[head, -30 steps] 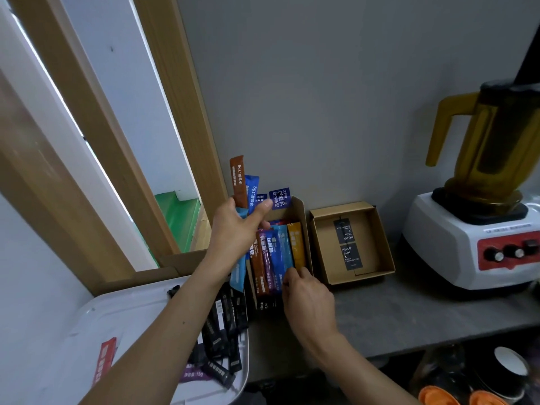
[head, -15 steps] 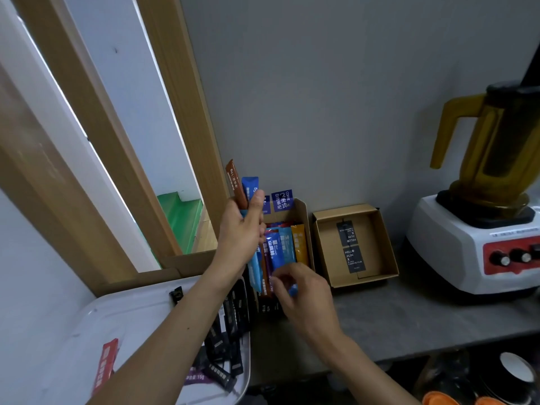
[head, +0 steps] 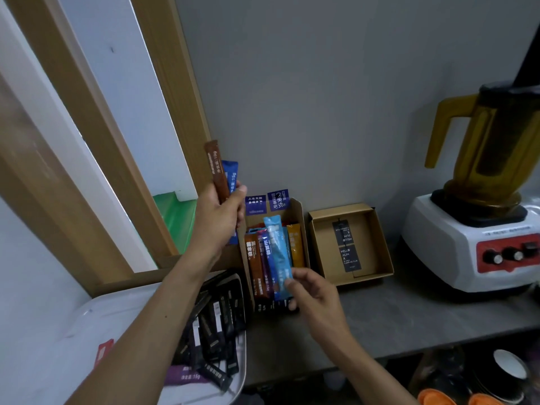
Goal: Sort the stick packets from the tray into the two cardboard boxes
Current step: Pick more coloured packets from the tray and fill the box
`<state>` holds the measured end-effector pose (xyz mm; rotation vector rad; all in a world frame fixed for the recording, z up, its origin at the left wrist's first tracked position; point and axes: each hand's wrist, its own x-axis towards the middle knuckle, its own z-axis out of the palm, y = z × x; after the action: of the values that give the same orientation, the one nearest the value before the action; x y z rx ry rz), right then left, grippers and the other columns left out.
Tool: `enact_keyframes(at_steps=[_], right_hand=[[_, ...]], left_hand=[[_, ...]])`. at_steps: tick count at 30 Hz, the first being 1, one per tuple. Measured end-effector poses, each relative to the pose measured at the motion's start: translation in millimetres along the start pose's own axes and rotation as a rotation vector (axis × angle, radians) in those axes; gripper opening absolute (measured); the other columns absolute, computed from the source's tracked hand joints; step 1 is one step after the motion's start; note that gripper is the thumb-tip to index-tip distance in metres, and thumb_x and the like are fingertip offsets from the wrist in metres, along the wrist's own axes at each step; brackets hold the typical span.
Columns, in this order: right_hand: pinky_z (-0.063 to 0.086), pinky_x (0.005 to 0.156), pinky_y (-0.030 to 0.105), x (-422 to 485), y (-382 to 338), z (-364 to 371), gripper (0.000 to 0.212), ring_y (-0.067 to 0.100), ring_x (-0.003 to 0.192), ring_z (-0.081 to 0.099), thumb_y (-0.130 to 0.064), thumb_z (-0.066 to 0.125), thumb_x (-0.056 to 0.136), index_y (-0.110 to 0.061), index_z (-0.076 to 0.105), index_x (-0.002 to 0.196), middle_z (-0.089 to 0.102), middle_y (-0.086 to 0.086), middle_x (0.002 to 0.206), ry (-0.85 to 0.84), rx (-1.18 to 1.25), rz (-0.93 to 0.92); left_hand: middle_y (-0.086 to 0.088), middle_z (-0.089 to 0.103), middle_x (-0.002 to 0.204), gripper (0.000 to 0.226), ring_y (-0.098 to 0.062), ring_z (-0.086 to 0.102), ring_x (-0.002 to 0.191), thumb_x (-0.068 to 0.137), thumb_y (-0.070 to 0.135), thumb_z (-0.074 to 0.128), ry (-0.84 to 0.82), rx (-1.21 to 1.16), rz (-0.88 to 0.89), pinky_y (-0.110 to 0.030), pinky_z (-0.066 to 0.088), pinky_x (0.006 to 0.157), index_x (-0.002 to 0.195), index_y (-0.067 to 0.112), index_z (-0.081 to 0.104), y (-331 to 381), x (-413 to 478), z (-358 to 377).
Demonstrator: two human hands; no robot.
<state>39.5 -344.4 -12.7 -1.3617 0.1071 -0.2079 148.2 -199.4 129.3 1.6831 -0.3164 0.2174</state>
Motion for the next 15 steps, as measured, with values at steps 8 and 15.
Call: enact_keyframes(at_steps=[8,15], right_hand=[[0.053,0.060,0.020,2,0,-3,0.021,0.011,0.082,0.072,-0.020,0.065,0.096,-0.013,0.071,0.115,0.078,0.001,0.105,0.006,0.037,-0.016],[0.060,0.079,0.026,7,-5,-7,0.030,0.010,0.104,0.072,-0.034,0.065,0.095,-0.025,0.067,0.124,0.074,-0.003,0.115,-0.104,-0.211,-0.108]], left_hand=[[0.011,0.060,0.050,0.034,-0.002,0.049,0.038,0.093,0.037,0.071,-0.272,0.084,-0.223,-0.015,0.036,0.040,0.102,0.005,0.064,-18,-21,4],[0.015,0.063,0.053,0.027,-0.001,0.064,0.050,0.096,0.034,0.070,-0.131,0.252,-0.052,-0.012,0.045,0.050,0.085,0.010,0.064,-17,-13,7]])
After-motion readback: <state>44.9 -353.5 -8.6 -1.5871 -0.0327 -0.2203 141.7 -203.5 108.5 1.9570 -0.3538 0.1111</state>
